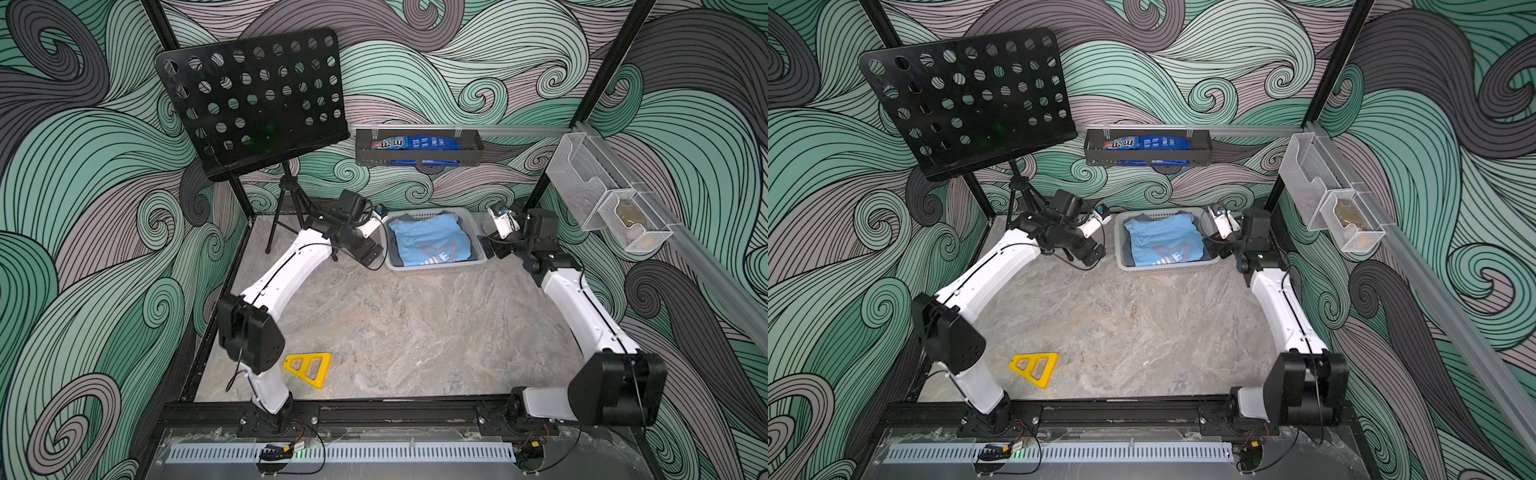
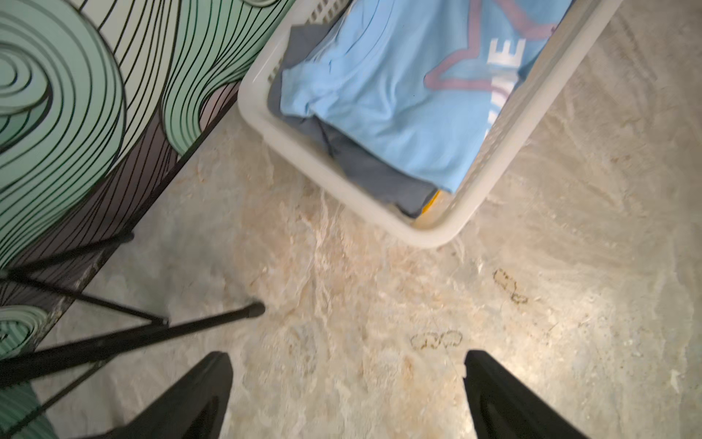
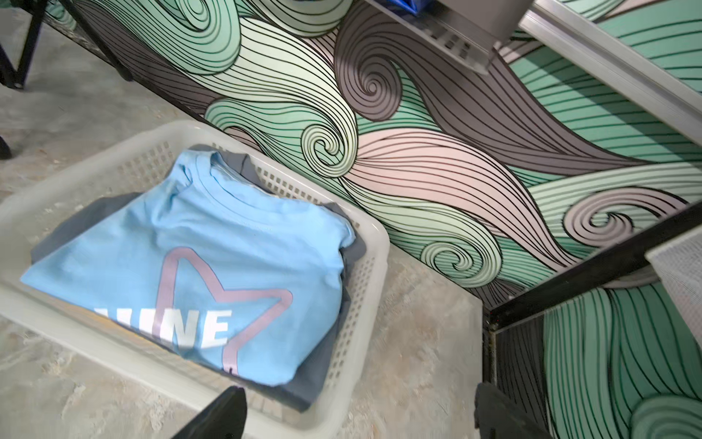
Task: Put the folded t-shirts into the basket
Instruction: Reset both arms
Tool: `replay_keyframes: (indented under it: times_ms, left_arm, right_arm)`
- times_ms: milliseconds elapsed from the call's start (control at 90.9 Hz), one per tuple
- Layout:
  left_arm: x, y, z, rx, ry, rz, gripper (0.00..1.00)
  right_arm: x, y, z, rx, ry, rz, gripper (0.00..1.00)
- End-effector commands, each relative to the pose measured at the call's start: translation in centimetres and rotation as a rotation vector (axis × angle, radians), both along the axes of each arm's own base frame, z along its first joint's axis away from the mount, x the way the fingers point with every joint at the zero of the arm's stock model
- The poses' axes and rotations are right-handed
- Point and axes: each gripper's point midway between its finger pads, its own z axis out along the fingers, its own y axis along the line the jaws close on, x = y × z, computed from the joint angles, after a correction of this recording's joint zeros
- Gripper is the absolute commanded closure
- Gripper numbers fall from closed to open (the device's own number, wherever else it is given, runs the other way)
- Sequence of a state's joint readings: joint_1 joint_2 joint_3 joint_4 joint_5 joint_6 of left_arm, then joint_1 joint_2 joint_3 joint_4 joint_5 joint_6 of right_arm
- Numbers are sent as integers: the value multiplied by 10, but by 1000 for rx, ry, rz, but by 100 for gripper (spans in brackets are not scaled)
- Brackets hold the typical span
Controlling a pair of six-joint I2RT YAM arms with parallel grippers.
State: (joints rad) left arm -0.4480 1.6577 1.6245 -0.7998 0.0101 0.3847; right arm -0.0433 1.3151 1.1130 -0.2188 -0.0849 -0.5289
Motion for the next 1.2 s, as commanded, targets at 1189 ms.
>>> replay_keyframes:
  times_ms: [1189]
  left_arm:
    - [-5,186,-137,-265,-488,680,1]
  right_arm:
    - [-63,38,-115,498,-267,-24,1]
